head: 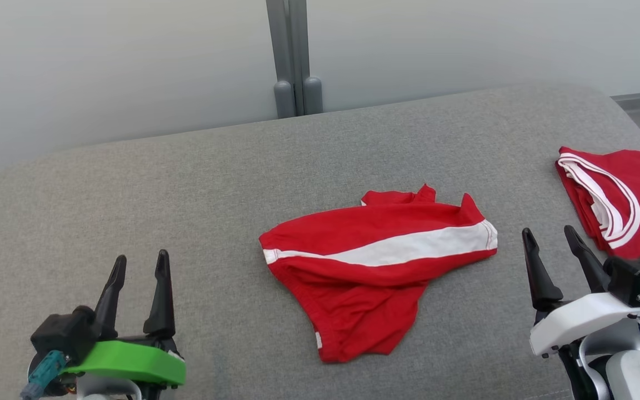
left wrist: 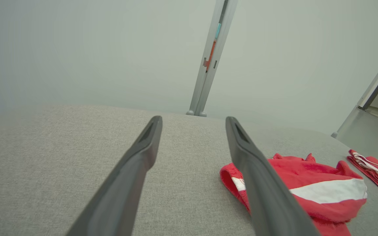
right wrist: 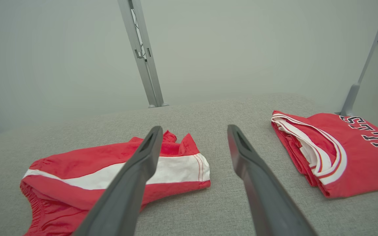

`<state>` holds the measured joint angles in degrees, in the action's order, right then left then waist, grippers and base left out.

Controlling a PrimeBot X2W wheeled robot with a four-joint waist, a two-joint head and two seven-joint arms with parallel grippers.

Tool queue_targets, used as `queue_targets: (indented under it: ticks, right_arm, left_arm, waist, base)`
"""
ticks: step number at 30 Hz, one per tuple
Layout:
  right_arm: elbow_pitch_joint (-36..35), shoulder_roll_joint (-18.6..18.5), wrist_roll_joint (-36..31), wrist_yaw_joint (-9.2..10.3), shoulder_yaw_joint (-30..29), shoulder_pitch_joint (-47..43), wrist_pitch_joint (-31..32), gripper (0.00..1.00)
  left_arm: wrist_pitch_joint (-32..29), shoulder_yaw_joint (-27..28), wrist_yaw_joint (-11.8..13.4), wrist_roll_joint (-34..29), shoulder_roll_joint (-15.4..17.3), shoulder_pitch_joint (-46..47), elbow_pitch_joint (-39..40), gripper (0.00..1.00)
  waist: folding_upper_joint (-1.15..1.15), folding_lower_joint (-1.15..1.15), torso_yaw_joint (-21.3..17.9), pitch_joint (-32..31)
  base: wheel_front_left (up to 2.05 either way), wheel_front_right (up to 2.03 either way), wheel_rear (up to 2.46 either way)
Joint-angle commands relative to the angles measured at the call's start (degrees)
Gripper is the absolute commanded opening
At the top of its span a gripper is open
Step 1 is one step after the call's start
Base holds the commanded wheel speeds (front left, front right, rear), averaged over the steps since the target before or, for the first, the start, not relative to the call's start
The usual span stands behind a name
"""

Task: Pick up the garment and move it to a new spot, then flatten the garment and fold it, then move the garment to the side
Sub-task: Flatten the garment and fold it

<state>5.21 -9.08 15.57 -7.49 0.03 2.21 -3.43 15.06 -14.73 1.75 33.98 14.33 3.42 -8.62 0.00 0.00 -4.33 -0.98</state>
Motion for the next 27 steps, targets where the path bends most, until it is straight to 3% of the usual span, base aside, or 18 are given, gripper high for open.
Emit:
queue_targets:
  ticks: [1, 9, 16, 27]
  right_arm:
    - [0.0, -0.1, -0.4, 0.01, -0.2, -0.8, 0.1, 1.0]
    - [1.3, 0.0, -0.8, 0.01, 0.9, -1.9, -0.8, 1.0]
    - [2.3, -0.4, -1.0, 0.01, 2.1, -2.9, -1.7, 1.0]
    - [2.4, -0.2, -1.3, 0.01, 2.4, -2.5, -1.2, 1.0]
  left_arm:
    - [0.0, 1.5, -0.5, -2.0, -0.4, -1.7, 0.6, 1.0]
    - [0.1, 8.6, -2.0, -8.9, -3.6, -7.3, 1.9, 1.0]
    - [0.1, 10.4, -4.7, -12.3, -5.4, -9.8, 0.0, 1.0]
    - [0.1, 11.2, -6.3, -13.7, -7.0, -8.8, -2.0, 1.0]
  waist:
    - [0.0, 0.0, 0.7, -0.7]
    - [0.0, 0.0, 1.9, -2.5]
    - [0.0, 0.0, 3.0, -3.4]
    - [0.0, 0.0, 3.3, -2.8]
  base:
    - [0.0, 0.0, 0.0]
    - [0.0, 0.0, 0.0]
    - [0.0, 0.0, 0.0]
    - [0.0, 0.0, 0.0]
